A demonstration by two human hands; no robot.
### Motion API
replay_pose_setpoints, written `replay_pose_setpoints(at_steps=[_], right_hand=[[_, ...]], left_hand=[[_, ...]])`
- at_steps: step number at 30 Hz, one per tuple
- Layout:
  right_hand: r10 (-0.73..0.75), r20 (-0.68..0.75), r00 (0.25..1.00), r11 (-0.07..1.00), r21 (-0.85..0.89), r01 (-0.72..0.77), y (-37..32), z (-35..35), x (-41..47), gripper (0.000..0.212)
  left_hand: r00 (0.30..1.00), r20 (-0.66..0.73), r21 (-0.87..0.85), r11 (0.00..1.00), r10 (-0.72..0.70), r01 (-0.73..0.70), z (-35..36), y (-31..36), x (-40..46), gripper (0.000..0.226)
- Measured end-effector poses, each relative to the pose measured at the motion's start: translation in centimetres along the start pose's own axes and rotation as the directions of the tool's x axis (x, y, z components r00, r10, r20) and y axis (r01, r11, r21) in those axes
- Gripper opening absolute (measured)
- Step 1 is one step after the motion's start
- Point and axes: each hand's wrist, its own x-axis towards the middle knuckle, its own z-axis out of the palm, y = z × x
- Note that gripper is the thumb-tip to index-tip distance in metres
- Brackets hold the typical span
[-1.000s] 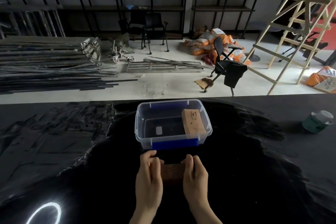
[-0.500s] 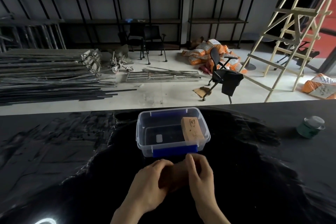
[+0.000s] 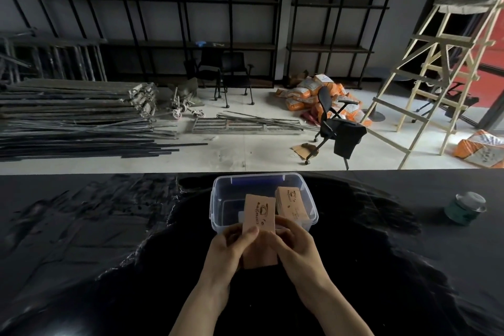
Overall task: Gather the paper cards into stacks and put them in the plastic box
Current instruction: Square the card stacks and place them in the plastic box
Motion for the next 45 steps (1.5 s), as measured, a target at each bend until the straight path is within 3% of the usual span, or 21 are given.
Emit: replay_pose_setpoints(at_steps=[2,4,6,7,10,12,20,22,24,26,28,32,37,42,45], right_hand=[[-0.046,-0.013,0.999,0.994,-0.104,0.044,-0.2,0.7,0.4,0.024],[-0.201,-0.042,0.979,0.923,-0.344,0.174,-0.3,0.8,1.1,0.02],[-0.369,-0.015,0.929,0.72,-0.637,0.275,-0.7,0.5,2.0,0.027],[-0.4,0.063,0.914,0.577,-0.758,0.305,-0.9,0.1,2.4,0.034],[-0.236,0.319,0.918,0.21,-0.906,0.369,-0.2,-0.7,3.3,0.052],[-0.16,0.35,0.923,0.127,-0.92,0.371,0.6,-0.9,3.1,0.056],[-0.248,0.421,0.873,0.035,-0.896,0.442,2.7,-0.9,-1.5,0.06],[-0.35,0.424,0.835,0.107,-0.868,0.485,2.7,-1.5,-2.4,0.056],[-0.473,0.299,0.829,0.218,-0.872,0.439,1.8,-3.0,-2.2,0.053],[-0.549,0.1,0.83,0.285,-0.911,0.298,0.8,-5.5,-0.9,0.058],[-0.503,-0.034,0.864,0.25,-0.962,0.108,0.8,-8.7,0.8,0.069],[-0.214,-0.178,0.96,0.147,-0.978,-0.149,3.8,-13.9,2.9,0.09],[-0.029,-0.221,0.975,0.054,-0.974,-0.219,7.5,-15.2,3.3,0.102],[-0.061,-0.232,0.971,0.036,-0.972,-0.23,8.4,-15.1,3.2,0.101],[-0.088,-0.233,0.968,0.054,-0.972,-0.229,8.5,-15.2,3.4,0.098]], left_hand=[[0.999,-0.037,-0.012,1.0,0.011,-0.011,-0.3,0.4,0.2,0.02],[0.995,-0.098,-0.052,0.998,0.014,-0.02,-0.7,0.7,0.6,0.022],[0.987,-0.163,-0.105,0.994,-0.006,-0.011,-1.2,1.4,0.7,0.023],[0.98,-0.197,-0.105,0.994,-0.01,-0.011,-1.6,1.7,0.8,0.024],[0.968,-0.249,-0.08,0.996,0.021,-0.042,-2.5,2.2,1.0,0.028],[0.965,-0.26,-0.075,0.996,0.036,-0.058,-2.6,2.5,1.0,0.033],[0.963,-0.256,0.017,0.996,0.089,-0.088,-1.4,3.1,1.5,0.041],[0.967,-0.238,0.062,0.995,0.086,-0.073,-1.0,3.0,1.8,0.04],[0.974,-0.219,0.109,0.994,0.054,-0.031,-0.4,2.8,2.3,0.039],[0.98,-0.196,0.177,0.984,0.007,0.029,0.3,2.5,3.1,0.039],[0.981,-0.192,0.236,0.968,-0.041,0.086,1.1,2.1,4.0,0.043],[0.975,-0.207,0.371,0.917,-0.076,0.15,2.5,1.5,5.6,0.049],[0.968,-0.211,0.497,0.838,-0.133,0.224,3.1,0.9,7.9,0.054],[0.952,-0.203,0.589,0.748,-0.227,0.304,4.2,0.6,8.4,0.079],[0.951,-0.173,0.658,0.688,-0.257,0.306,4.9,0.5,8.8,0.077]])
